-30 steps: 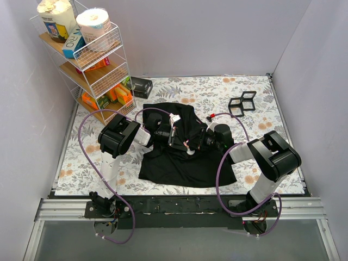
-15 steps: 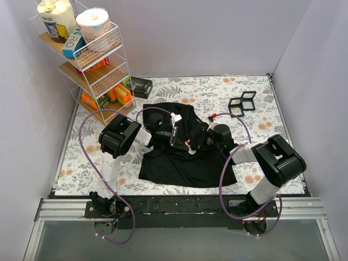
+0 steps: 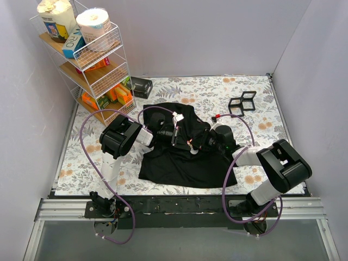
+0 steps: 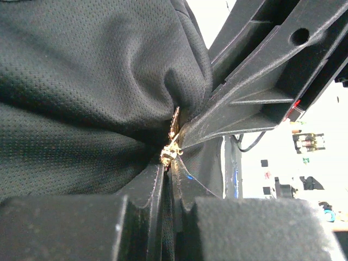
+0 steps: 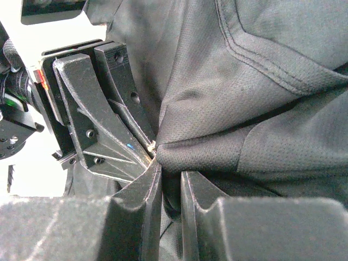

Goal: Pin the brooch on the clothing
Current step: Pin the brooch to the clothes.

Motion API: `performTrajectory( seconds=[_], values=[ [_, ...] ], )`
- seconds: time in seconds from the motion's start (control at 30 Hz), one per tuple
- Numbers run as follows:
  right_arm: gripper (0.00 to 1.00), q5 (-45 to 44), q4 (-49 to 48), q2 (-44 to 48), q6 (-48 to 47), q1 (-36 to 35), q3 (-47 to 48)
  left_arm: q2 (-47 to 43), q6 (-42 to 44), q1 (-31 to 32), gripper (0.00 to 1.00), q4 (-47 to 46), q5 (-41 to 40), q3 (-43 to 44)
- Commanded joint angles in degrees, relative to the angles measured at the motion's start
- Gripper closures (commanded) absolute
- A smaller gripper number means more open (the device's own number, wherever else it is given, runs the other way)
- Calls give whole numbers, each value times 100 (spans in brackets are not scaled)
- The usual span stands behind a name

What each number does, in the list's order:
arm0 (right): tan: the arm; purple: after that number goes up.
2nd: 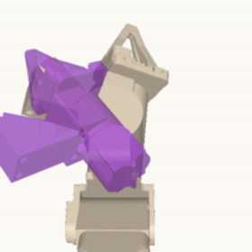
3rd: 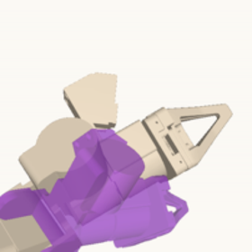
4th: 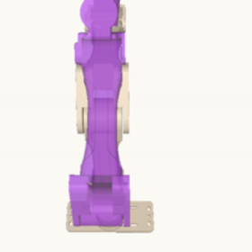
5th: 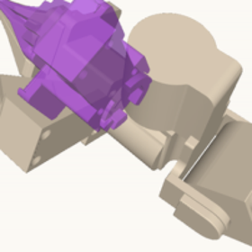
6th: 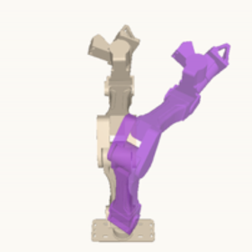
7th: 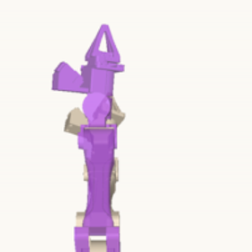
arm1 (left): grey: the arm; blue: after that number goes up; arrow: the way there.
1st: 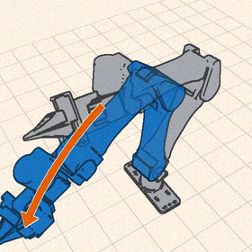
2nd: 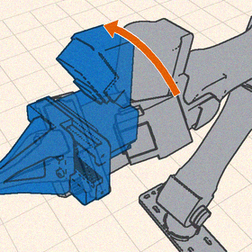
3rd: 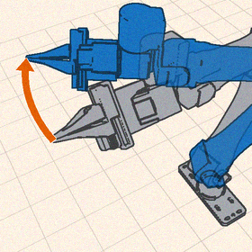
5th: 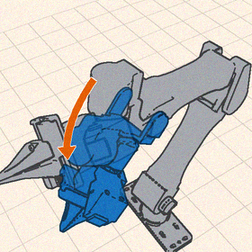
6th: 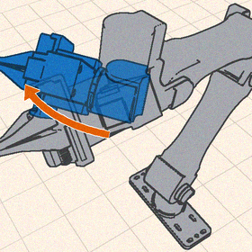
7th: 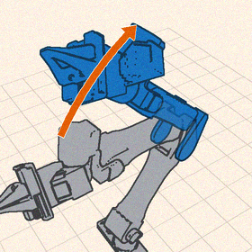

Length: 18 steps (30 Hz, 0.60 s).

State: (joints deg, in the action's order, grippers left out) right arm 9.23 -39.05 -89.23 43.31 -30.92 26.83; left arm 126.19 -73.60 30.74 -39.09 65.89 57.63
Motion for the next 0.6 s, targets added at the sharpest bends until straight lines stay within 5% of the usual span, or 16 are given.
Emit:
performTrajectory(
  seconds=[0.0,0.3,0.57],
  values=[
    [95,-1080,-850,459,239,147,68,-165,232,231,100,358,311,-58],
    [92,-1056,-833,696,248,200,68,-112,311,187,100,534,223,12],
    [77,-967,-745,741,213,200,86,-156,426,169,100,763,152,82]
  ],
)
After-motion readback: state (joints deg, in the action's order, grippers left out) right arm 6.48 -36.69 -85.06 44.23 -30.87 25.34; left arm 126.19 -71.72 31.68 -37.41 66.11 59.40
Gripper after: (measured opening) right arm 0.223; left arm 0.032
